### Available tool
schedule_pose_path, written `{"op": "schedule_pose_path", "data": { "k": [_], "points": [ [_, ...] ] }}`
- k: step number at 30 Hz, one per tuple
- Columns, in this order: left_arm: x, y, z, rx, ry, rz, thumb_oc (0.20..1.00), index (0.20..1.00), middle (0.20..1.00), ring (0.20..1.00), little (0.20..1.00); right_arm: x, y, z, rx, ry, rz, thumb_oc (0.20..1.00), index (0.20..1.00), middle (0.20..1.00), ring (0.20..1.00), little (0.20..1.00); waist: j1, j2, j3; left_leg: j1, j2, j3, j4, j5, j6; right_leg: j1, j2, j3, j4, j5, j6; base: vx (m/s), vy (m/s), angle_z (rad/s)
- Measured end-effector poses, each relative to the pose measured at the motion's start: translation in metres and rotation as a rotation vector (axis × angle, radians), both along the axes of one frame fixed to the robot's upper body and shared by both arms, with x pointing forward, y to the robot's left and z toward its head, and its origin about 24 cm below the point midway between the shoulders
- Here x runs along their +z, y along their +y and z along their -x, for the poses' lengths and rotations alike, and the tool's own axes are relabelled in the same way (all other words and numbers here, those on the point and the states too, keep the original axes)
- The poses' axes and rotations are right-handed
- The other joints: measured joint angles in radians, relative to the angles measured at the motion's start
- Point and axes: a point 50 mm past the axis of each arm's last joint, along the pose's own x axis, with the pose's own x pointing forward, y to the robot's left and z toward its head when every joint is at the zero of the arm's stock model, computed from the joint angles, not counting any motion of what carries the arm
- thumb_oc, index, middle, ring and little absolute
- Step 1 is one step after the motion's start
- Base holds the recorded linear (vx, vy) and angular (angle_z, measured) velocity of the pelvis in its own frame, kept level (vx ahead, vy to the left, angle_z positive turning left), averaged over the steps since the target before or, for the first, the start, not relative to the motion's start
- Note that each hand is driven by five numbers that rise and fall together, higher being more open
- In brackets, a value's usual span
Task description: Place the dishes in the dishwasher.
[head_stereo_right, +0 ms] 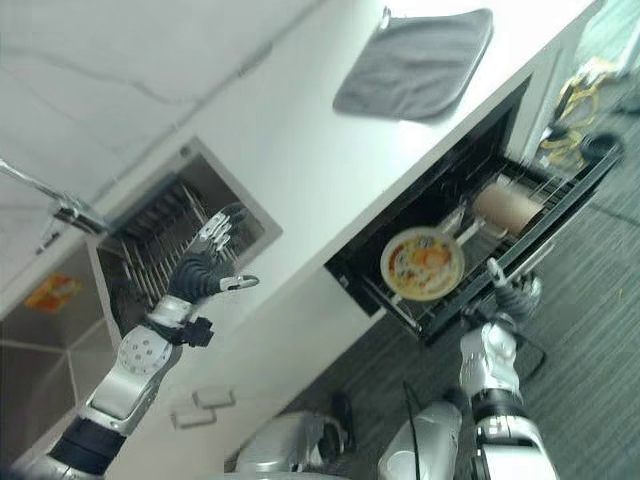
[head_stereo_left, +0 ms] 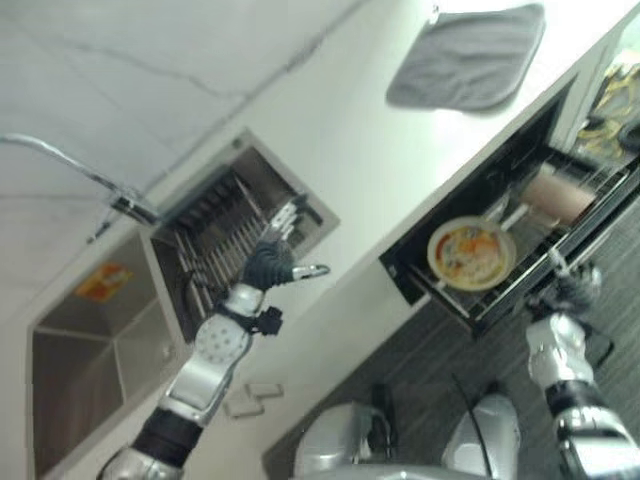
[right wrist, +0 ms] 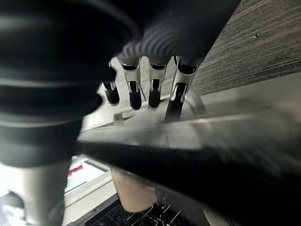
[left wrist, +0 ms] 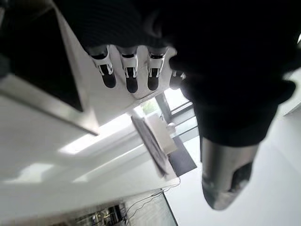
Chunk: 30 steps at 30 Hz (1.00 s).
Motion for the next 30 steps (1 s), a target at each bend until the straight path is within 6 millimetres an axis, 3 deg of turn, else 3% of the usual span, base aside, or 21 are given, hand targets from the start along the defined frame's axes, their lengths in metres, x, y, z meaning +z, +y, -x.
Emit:
{"op": "schedule_pose_path", "data": {
  "k": [5, 9, 11, 13, 16, 21, 23, 26, 28, 30],
  "points": [
    [0.014, 0.002, -0.006, -0.008, -0.06, -0.026, 1.0, 1.0, 1.0, 1.0, 1.0, 0.032, 0.01, -0.035, 0.259, -0.053, 0.036, 1.0, 1.0, 1.0, 1.0, 1.0, 0.014, -0.004, 0.03, -0.048, 0.007, -0.013, 0.036, 0.006, -0.011, -0.056, -0.012, -0.003, 0.075, -0.041, -0.026, -0.04, -0.041, 0.1],
    [0.015, 0.002, -0.006, -0.018, -0.062, -0.035, 1.0, 1.0, 1.0, 1.0, 1.0, 0.035, 0.024, -0.044, 0.412, -0.031, 0.084, 1.0, 1.0, 1.0, 1.0, 1.0, 0.039, -0.016, 0.038, -0.066, 0.024, -0.037, 0.059, 0.008, -0.016, -0.058, -0.01, -0.028, 0.109, -0.072, -0.052, 0.0, -0.064, 0.16],
    [0.015, 0.002, -0.006, -0.026, -0.06, -0.04, 1.0, 1.0, 1.0, 1.0, 1.0, 0.042, 0.035, -0.052, 0.483, -0.037, 0.109, 1.0, 1.0, 1.0, 1.0, 1.0, 0.053, -0.027, 0.045, -0.084, 0.034, -0.045, 0.072, 0.006, -0.021, -0.063, -0.002, -0.037, 0.12, -0.082, -0.05, 0.02, -0.064, 0.08],
    [0.017, 0.002, -0.008, -0.036, -0.067, -0.056, 1.0, 1.0, 1.0, 1.0, 1.0, 0.053, 0.044, -0.062, 0.531, -0.038, 0.12, 1.0, 1.0, 1.0, 1.0, 1.0, 0.064, -0.046, 0.058, -0.111, 0.05, -0.069, 0.099, 0.002, -0.026, -0.069, 0.006, -0.056, 0.129, -0.09, -0.068, 0.05, -0.047, 0.22],
    [0.023, 0.006, -0.008, -0.044, -0.102, -0.078, 1.0, 1.0, 1.0, 1.0, 1.0, 0.056, 0.052, -0.067, 0.592, -0.019, 0.138, 1.0, 1.0, 1.0, 1.0, 1.0, 0.107, -0.074, 0.077, -0.138, 0.064, -0.086, 0.122, -0.003, -0.041, -0.068, 0.011, -0.086, 0.146, -0.096, -0.072, 0.06, -0.059, 0.2],
    [0.034, 0.012, -0.009, -0.06, -0.154, -0.127, 1.0, 1.0, 1.0, 1.0, 1.0, 0.059, 0.052, -0.067, 0.719, 0.032, 0.208, 1.0, 1.0, 1.0, 1.0, 1.0, 0.141, -0.086, 0.084, -0.165, 0.077, -0.091, 0.147, -0.005, -0.043, -0.056, 0.014, -0.122, 0.148, -0.093, -0.074, 0.06, -0.03, 0.2],
    [0.036, 0.019, -0.009, -0.04, -0.156, -0.14, 1.0, 1.0, 1.0, 1.0, 1.0, 0.05, 0.038, -0.062, 0.738, 0.121, 0.227, 1.0, 1.0, 1.0, 1.0, 1.0, 0.162, -0.095, 0.087, -0.172, 0.08, -0.096, 0.159, -0.006, -0.044, -0.039, 0.009, -0.151, 0.143, -0.093, -0.075, 0.06, -0.007, 0.33],
    [0.038, 0.027, -0.007, -0.05, -0.152, -0.21, 1.0, 1.0, 1.0, 1.0, 1.0, 0.052, 0.022, -0.058, 0.718, 0.162, 0.229, 1.0, 1.0, 1.0, 1.0, 1.0, 0.189, -0.101, 0.088, -0.199, 0.075, -0.117, 0.177, -0.007, -0.043, -0.033, 0.005, -0.172, 0.14, -0.113, -0.071, 0.06, -0.007, 0.27],
    [0.043, 0.033, -0.006, -0.059, -0.167, -0.263, 1.0, 1.0, 1.0, 1.0, 1.0, 0.053, -0.003, -0.056, 0.665, 0.244, 0.19, 1.0, 1.0, 1.0, 1.0, 1.0, 0.237, -0.116, 0.091, -0.222, 0.068, -0.148, 0.182, -0.005, -0.038, -0.029, 0.003, -0.196, 0.131, -0.113, -0.071, 0.03, 0.006, 0.39],
    [0.047, 0.038, -0.003, -0.06, -0.181, -0.296, 1.0, 1.0, 1.0, 1.0, 1.0, 0.054, -0.013, -0.052, 0.635, 0.256, 0.169, 1.0, 1.0, 1.0, 1.0, 1.0, 0.245, -0.125, 0.091, -0.235, 0.061, -0.167, 0.18, 0.0, -0.035, -0.029, 0.007, -0.201, 0.124, -0.111, -0.068, -0.02, -0.017, 0.28]
  ]
}}
